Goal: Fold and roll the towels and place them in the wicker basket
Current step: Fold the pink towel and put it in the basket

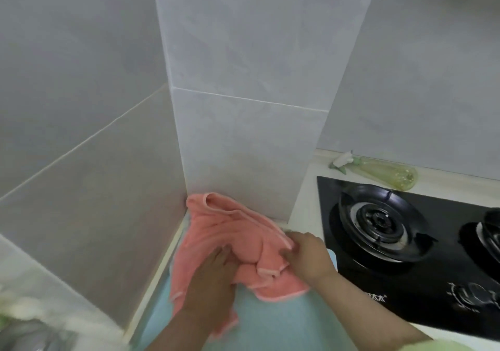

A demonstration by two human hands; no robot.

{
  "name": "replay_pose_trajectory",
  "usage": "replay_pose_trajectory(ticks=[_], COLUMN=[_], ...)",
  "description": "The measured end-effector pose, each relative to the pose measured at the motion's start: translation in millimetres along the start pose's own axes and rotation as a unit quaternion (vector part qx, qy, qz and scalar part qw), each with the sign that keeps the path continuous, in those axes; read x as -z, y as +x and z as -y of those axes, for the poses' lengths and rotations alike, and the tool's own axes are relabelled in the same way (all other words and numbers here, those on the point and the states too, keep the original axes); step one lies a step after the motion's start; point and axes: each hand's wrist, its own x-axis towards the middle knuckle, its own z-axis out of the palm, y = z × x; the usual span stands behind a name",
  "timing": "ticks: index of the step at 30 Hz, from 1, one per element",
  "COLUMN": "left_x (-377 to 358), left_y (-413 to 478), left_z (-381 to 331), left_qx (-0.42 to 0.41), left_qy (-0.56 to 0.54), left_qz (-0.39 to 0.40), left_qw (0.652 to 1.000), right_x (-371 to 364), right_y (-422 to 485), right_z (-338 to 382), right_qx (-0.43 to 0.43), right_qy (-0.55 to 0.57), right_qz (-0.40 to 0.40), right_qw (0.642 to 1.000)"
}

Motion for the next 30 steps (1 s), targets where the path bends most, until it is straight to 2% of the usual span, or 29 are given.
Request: replay_pose_trajectory(ticks=[2, 4, 7, 10, 12, 14, 16, 23, 25, 28, 30], left_x=[13.7, 28.4, 58.6, 87.0, 106.0, 122.5, 140.1, 180.2, 188.9, 203.5, 209.3], left_y=[2.4, 0.5, -3.3, -4.4, -5.7, -8.8, -9.1, -7.5, -18.9, -43.3, -62.6], left_z=[-2.9, -4.7, -15.6, -27.7, -35.5, -42.1, -47.9, -79.0, -92.9, -116.2, -126.8], left_qx=[0.034, 0.045, 0.07, 0.1, 0.102, 0.095, 0.101, 0.088, 0.081, 0.074, 0.074], left_qy=[-0.091, -0.164, -0.301, -0.392, -0.41, -0.38, -0.392, -0.373, -0.401, -0.472, -0.507], left_qz=[0.023, 0.011, -0.013, 0.009, 0.016, -0.009, -0.034, -0.133, -0.161, -0.193, -0.187], left_qw=[0.995, 0.985, 0.951, 0.915, 0.906, 0.92, 0.914, 0.914, 0.898, 0.857, 0.838], right_x=[0.1, -0.5, 1.2, 14.4, 27.3, 46.6, 65.3, 93.7, 101.5, 111.1, 115.4], right_y=[-0.7, -0.4, -0.8, -9.1, -15.0, -24.3, -37.0, -79.6, -96.5, -123.4, -141.1], right_z=[-1.7, -4.6, -6.5, 4.3, 13.4, 24.4, 33.4, 47.0, 52.5, 60.0, 63.5], right_qx=[0.018, 0.029, 0.029, 0.039, 0.044, 0.055, 0.05, -0.005, 0.001, 0.017, 0.029], right_qy=[-0.004, 0.002, 0.028, 0.061, 0.096, 0.149, 0.196, 0.331, 0.364, 0.406, 0.428], right_qz=[-0.03, -0.045, -0.071, -0.106, -0.129, -0.146, -0.153, -0.105, -0.095, -0.082, -0.069], right_qw=[0.999, 0.999, 0.997, 0.992, 0.986, 0.976, 0.967, 0.938, 0.926, 0.91, 0.901])
